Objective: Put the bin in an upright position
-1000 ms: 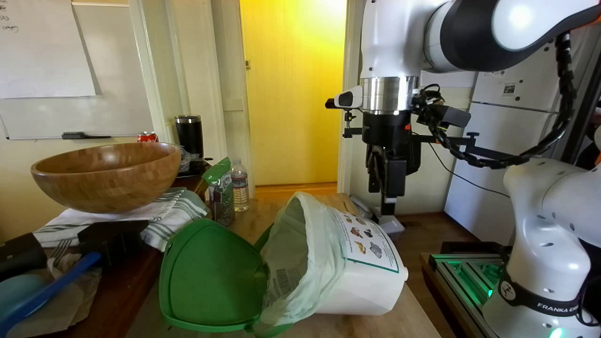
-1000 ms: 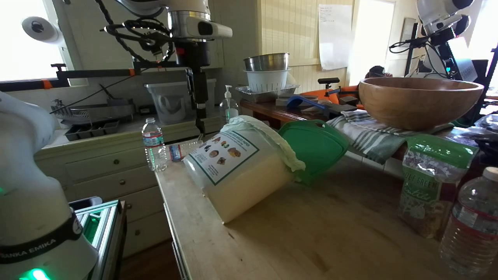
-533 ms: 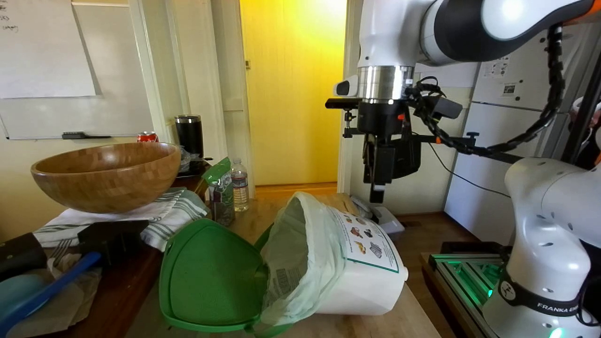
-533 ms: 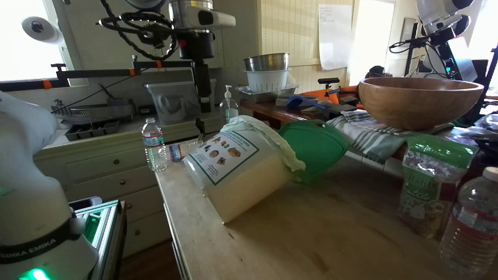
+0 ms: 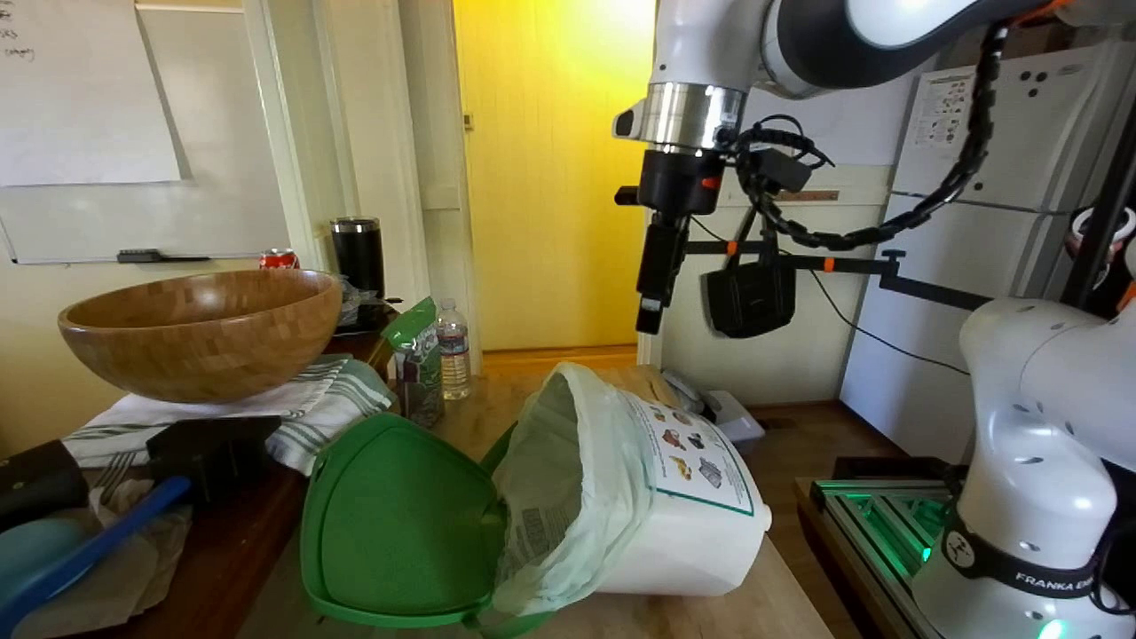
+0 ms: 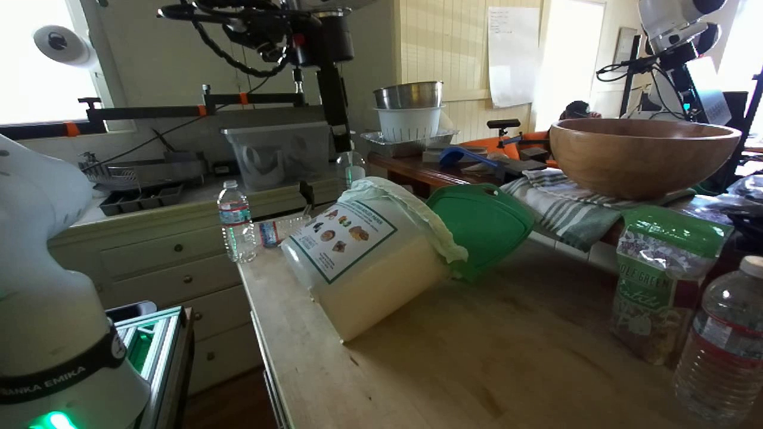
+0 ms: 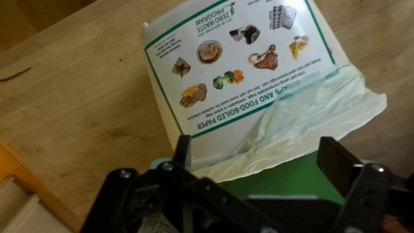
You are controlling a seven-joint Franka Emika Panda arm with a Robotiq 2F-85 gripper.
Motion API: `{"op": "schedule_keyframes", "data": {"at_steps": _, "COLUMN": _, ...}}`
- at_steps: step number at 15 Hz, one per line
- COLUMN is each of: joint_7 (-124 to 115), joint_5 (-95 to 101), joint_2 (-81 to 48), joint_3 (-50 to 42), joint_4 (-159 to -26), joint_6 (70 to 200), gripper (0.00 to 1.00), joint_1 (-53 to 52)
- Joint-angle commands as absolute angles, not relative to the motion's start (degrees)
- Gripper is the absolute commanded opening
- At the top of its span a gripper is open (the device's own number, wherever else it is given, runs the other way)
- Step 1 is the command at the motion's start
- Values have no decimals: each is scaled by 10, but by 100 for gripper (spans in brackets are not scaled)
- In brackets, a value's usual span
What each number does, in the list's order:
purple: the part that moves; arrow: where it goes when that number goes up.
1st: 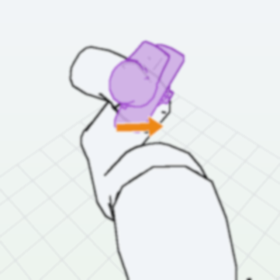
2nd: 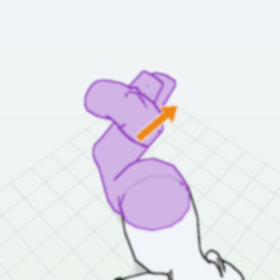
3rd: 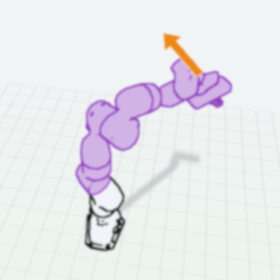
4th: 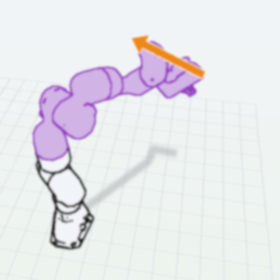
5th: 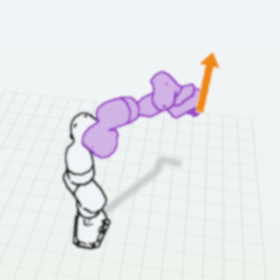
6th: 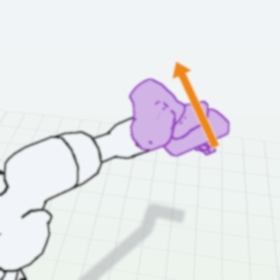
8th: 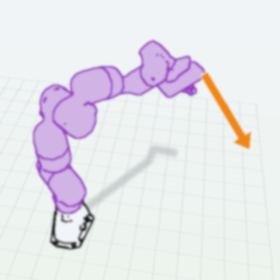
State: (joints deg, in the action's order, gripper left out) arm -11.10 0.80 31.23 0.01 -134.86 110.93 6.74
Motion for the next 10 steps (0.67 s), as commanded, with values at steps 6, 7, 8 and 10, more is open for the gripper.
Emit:
{"op": "schedule_keyframes", "data": {"at_steps": 6, "joint_7": -147, "joint_5": 22, "joint_2": 243, "joint_3": 1, "joint_4": -1300, "joint_6": 1082, "gripper": 100, "joint_1": 70}}
{"op": "schedule_keyframes", "data": {"at_steps": 7, "joint_7": -147, "joint_5": 22, "joint_2": 240, "joint_3": 2, "joint_4": -1297, "joint_6": 1080, "gripper": 100, "joint_1": 69}}
{"op": "schedule_keyframes", "data": {"at_steps": 8, "joint_7": -147, "joint_5": 23, "joint_2": 238, "joint_3": 2, "joint_4": -1294, "joint_6": 1078, "gripper": 100, "joint_1": 69}}
{"op": "schedule_keyframes", "data": {"at_steps": 10, "joint_7": -204, "joint_5": -3, "joint_2": 231, "joint_3": 2, "joint_4": -1292, "joint_6": 1093, "gripper": 100, "joint_1": 77}}
